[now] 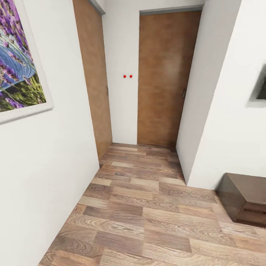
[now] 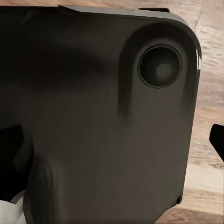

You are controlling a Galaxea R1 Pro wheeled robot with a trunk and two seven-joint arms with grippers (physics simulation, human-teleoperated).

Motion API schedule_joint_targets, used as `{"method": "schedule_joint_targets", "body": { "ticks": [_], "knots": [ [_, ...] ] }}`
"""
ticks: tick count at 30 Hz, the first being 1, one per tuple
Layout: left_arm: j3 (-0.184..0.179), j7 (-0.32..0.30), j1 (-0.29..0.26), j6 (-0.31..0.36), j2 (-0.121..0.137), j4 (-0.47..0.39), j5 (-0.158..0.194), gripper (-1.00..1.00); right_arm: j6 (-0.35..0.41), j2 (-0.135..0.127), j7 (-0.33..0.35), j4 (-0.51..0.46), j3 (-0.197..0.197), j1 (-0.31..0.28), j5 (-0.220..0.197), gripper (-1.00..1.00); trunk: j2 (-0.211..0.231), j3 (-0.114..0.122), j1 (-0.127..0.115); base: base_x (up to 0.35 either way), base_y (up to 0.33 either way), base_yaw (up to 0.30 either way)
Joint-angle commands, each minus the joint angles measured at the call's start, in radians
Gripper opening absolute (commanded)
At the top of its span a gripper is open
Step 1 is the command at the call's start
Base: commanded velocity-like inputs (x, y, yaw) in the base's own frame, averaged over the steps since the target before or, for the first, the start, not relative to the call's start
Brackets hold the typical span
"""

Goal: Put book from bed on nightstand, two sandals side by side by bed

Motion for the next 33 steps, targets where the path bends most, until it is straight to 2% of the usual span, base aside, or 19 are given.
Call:
{"method": "schedule_joint_targets", "body": {
  "ticks": [1, 33],
  "knots": [
    [0.000, -0.002, 0.000, -0.003, 0.001, 0.001, 0.000, 1.00, -0.002, 0.000, 0.001, 0.000, 0.000, 0.000, 0.000, 1.00, 0.000, -0.001, 0.000, 0.000, 0.000, -0.252],
    [0.000, -0.001, 0.000, -0.003, 0.003, 0.001, -0.002, 1.00, -0.002, 0.000, 0.000, 0.000, 0.000, 0.000, -0.003, 1.00, 0.000, -0.001, 0.000, 0.000, 0.000, -0.212]
  ]
}}
